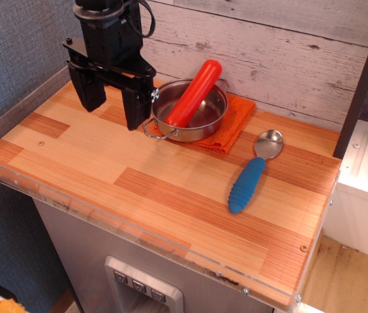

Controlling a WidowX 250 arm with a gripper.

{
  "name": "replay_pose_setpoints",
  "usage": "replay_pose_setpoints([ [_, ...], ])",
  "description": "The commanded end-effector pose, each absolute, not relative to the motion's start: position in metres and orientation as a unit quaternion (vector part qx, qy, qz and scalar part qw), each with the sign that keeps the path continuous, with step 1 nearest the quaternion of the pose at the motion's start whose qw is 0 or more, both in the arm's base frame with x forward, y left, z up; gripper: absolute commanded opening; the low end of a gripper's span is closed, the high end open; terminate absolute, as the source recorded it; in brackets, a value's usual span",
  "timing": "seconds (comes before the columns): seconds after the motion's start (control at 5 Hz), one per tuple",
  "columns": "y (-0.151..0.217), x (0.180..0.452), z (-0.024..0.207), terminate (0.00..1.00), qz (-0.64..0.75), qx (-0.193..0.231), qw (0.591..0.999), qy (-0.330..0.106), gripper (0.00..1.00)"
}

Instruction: Place the vegetable on the left edge of the table

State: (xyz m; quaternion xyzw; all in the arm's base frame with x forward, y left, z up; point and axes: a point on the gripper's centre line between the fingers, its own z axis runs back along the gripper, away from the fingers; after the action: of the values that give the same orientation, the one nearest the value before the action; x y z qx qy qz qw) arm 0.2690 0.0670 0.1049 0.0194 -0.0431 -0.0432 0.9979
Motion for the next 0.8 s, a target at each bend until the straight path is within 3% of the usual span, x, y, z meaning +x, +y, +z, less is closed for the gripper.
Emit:
replay_pose_setpoints([
  [0.0,0.067,0.269,0.105,0.00,-0.043,0.019,0.998,-0.043,1.00],
  [0.6,0.057,0.360,0.089,0.00,-0.036,0.021,0.996,-0.075,1.00],
])
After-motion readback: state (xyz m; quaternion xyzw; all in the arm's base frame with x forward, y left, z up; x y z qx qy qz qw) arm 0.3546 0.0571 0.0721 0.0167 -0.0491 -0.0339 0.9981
